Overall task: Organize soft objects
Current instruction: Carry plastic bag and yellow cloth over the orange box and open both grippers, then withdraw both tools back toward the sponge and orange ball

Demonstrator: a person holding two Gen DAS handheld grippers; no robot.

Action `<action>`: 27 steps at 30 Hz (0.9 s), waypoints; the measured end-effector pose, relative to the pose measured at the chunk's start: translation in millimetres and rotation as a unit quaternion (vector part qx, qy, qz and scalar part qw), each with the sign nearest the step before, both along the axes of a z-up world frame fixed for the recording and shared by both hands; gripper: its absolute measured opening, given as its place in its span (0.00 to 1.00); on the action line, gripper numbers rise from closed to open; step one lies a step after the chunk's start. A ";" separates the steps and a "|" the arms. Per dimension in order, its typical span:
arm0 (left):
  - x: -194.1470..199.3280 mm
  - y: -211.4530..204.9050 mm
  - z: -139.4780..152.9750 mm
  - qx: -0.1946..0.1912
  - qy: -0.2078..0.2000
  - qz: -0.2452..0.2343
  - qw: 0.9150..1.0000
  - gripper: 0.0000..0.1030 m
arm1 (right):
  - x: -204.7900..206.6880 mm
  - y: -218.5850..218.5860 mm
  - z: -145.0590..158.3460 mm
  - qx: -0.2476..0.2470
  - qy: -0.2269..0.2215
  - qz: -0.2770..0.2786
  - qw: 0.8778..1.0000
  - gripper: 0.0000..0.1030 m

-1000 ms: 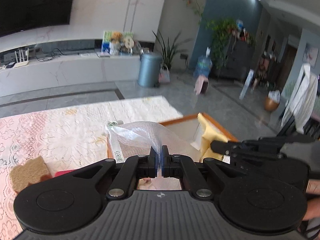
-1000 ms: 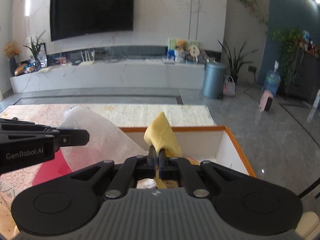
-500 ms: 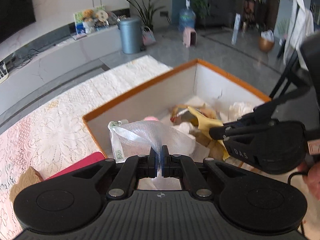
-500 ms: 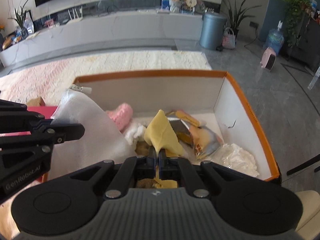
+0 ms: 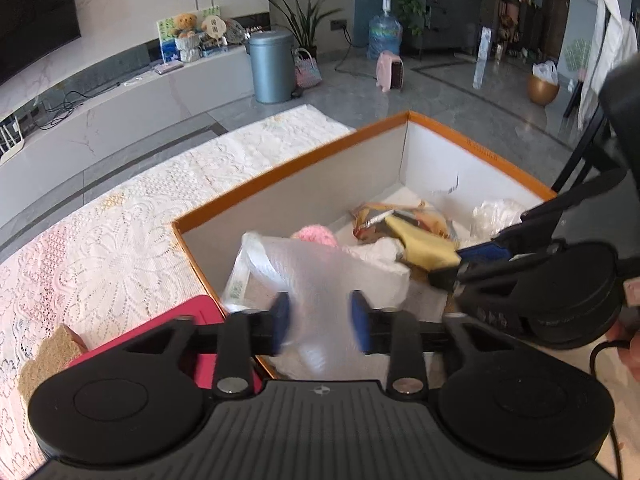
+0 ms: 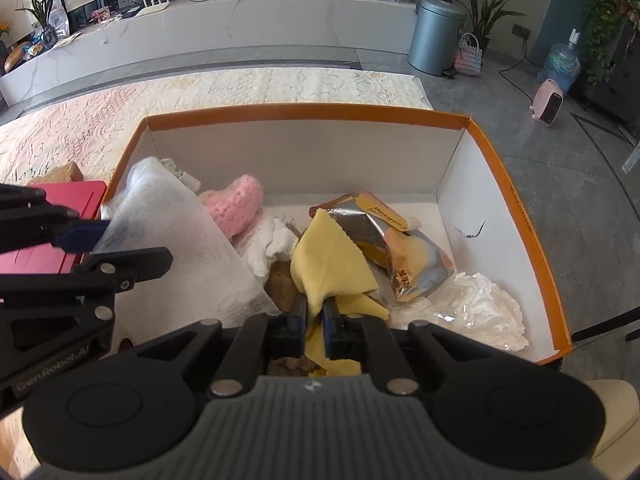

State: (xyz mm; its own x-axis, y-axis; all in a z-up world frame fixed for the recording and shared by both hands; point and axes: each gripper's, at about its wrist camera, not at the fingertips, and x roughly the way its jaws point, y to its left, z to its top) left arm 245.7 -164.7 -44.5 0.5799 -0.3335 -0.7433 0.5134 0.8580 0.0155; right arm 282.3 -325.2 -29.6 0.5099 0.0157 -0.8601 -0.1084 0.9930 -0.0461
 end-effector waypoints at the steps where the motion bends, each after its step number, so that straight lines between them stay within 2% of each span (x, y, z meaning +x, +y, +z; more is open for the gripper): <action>1: 1.9 1.9 4.7 -0.007 -0.004 0.003 1.000 0.52 | -1.3 0.8 1.8 -0.005 -0.001 0.003 1.000 0.31; 5: -4.5 6.5 18.0 -0.015 -0.025 0.004 1.000 0.60 | -7.9 1.8 12.7 -0.019 -0.014 0.011 1.000 0.37; 9: -14.1 9.6 28.7 -0.013 -0.050 -0.004 0.999 0.69 | -14.8 -0.4 24.4 -0.019 -0.021 0.005 1.000 0.59; 11: -18.4 11.5 32.2 -0.014 -0.057 -0.008 0.998 0.72 | -20.0 0.1 29.2 -0.020 -0.026 0.004 0.999 0.65; 16: -29.6 22.4 40.8 -0.033 -0.066 0.000 0.997 0.73 | -37.3 5.5 40.3 -0.018 -0.047 -0.003 0.999 0.77; 24: -61.4 59.8 48.4 -0.077 -0.105 0.037 0.991 0.74 | -85.6 31.6 61.3 0.009 -0.145 -0.032 0.989 0.85; 27: -77.8 82.2 46.7 -0.092 -0.123 0.067 0.986 0.74 | -106.2 48.9 60.8 0.021 -0.178 -0.039 0.983 0.85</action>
State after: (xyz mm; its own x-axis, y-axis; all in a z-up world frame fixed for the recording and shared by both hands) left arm 167.9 -82.5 2.2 0.7833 -0.3575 -0.5086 0.3949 0.9180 -0.0371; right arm 176.1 -276.3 31.3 0.7793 -0.0037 -0.6266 -0.0169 0.9995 -0.0269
